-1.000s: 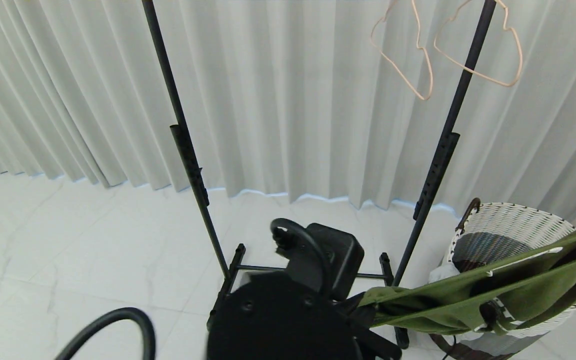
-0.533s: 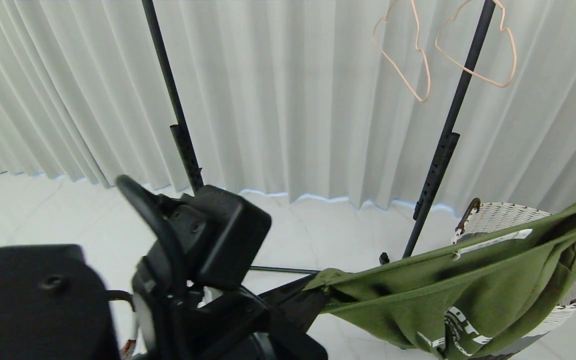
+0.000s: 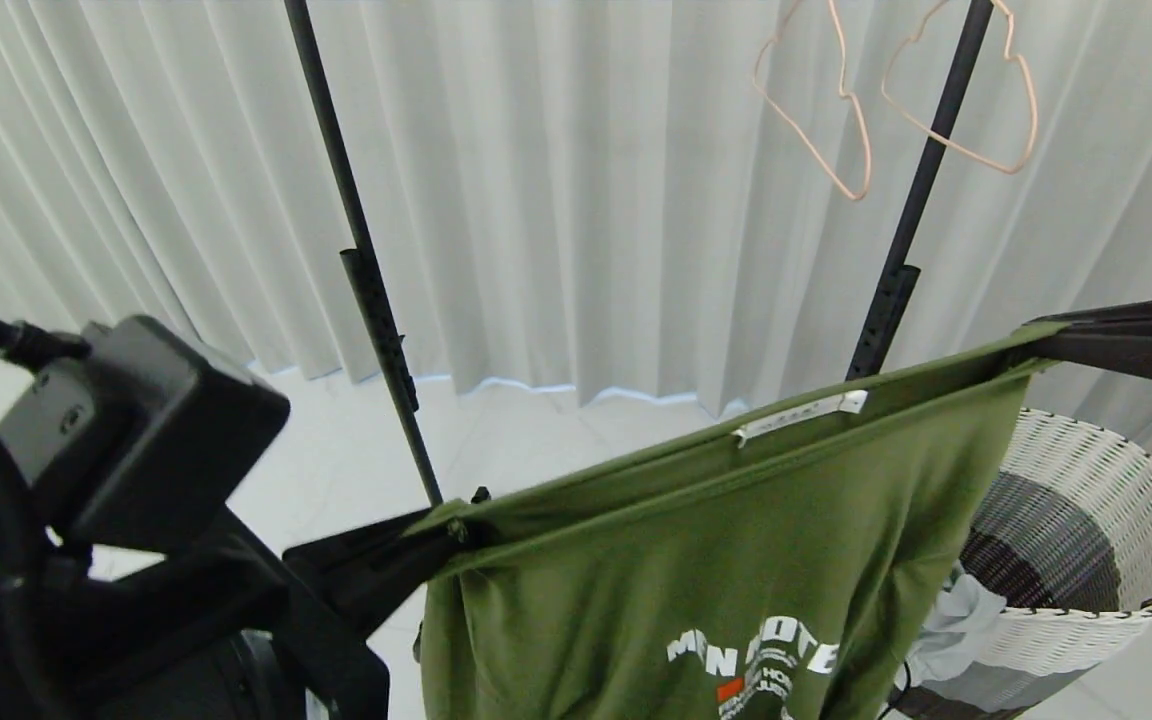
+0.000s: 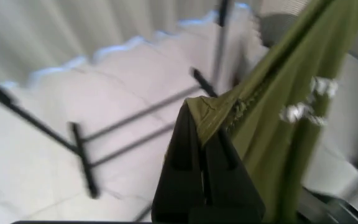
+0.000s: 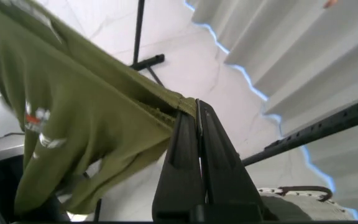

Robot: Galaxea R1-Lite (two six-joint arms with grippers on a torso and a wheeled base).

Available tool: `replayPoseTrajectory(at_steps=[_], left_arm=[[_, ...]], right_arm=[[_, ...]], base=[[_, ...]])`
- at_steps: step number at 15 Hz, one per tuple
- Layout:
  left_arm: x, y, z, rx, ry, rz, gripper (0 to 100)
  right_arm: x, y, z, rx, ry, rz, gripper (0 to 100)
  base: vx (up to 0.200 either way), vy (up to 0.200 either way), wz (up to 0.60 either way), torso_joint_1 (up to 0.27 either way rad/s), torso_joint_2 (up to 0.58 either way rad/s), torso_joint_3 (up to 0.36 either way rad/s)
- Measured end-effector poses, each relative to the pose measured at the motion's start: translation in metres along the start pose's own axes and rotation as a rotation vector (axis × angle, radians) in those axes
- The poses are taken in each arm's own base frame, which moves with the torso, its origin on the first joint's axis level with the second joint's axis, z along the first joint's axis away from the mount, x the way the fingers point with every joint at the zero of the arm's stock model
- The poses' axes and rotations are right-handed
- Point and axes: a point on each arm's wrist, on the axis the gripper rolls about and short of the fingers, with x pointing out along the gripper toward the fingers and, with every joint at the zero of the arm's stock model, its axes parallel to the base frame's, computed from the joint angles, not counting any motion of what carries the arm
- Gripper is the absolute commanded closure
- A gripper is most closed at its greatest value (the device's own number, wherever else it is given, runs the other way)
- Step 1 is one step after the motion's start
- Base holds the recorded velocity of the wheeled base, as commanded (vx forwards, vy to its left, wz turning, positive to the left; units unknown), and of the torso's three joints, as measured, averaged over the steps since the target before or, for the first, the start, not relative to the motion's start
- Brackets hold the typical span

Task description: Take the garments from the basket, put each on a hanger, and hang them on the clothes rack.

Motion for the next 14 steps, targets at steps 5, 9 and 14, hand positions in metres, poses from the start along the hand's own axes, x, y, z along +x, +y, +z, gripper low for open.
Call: replayPoseTrajectory(at_steps=[5,9,14], left_arm=[[-0.002,0.023,0.053,0.008,-0.082,0.131,100],[-0.006,0.032,0.101,0.015,-0.183,0.184,100],[0.0,0.03,0.106,0.066,-0.183,0.162,100]], right_arm=[[0.014,-0.005,0.012,0.081,-0.054,-0.046,100],[0.009,-0.011,0.034,0.084,-0.116,-0.085,100],[0.002,-0.004,0.035,0.083,-0.119,-0.09,100]], base=[[0.0,0.0,0.0,0.0,0.0,0.0],[0.0,0.0,0.0,0.0,0.0,0.0],[0.0,0.0,0.0,0.0,0.0,0.0]])
